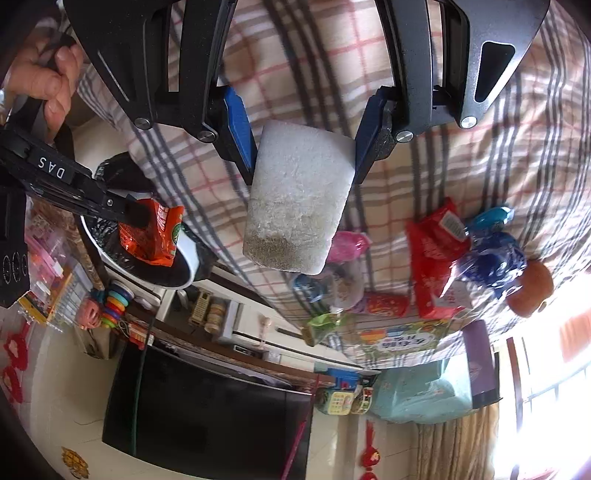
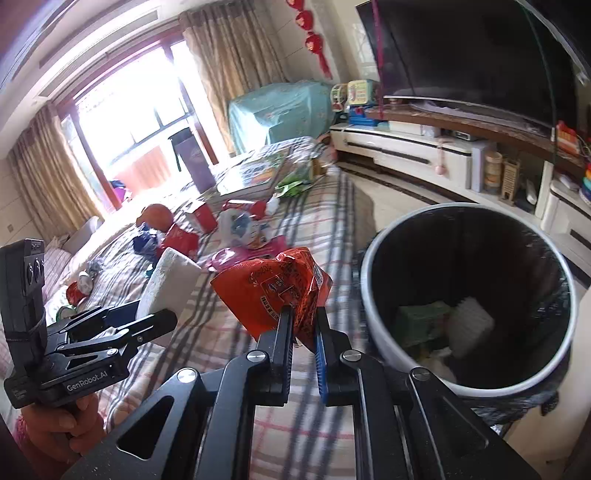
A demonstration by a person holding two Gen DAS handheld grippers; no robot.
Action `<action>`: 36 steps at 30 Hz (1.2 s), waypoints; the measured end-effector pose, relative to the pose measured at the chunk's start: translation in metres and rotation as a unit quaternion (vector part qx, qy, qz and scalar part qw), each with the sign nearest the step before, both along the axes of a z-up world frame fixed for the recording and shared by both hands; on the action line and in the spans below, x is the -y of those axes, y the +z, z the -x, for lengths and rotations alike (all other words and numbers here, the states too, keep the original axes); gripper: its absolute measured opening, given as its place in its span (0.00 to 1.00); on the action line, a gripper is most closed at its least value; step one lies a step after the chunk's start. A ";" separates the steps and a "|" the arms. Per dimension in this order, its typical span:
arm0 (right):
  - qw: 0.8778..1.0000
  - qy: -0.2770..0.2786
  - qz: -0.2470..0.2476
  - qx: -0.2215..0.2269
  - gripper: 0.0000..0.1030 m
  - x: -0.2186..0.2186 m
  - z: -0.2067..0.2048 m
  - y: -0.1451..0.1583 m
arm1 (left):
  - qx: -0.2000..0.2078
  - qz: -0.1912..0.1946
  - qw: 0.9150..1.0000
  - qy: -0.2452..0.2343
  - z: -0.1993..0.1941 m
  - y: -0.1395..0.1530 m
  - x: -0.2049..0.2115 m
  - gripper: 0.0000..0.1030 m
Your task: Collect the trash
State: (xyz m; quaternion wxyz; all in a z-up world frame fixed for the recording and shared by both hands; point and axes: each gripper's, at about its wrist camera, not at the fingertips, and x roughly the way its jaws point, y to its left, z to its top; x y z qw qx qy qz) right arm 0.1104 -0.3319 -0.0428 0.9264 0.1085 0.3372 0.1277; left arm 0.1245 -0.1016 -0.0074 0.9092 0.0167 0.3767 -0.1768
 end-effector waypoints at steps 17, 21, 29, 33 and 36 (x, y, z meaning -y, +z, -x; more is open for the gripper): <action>0.998 -0.065 -0.003 0.003 0.10 0.062 0.018 0.004 | 0.006 -0.006 0.997 -0.070 0.002 0.008 0.071 0.48; 0.997 -0.074 -0.004 0.002 0.10 0.074 0.019 0.003 | 0.006 -0.009 0.996 -0.084 0.000 0.010 0.085 0.48; 0.996 -0.091 -0.003 -0.005 0.10 0.094 0.019 0.002 | 0.006 -0.014 0.994 -0.106 -0.002 0.011 0.109 0.48; 0.995 -0.099 -0.005 -0.007 0.10 0.102 0.020 0.000 | 0.005 -0.017 0.993 -0.115 -0.004 0.011 0.119 0.48; 0.995 -0.104 -0.007 -0.008 0.10 0.108 0.020 -0.001 | 0.003 -0.020 0.992 -0.121 -0.005 0.011 0.126 0.48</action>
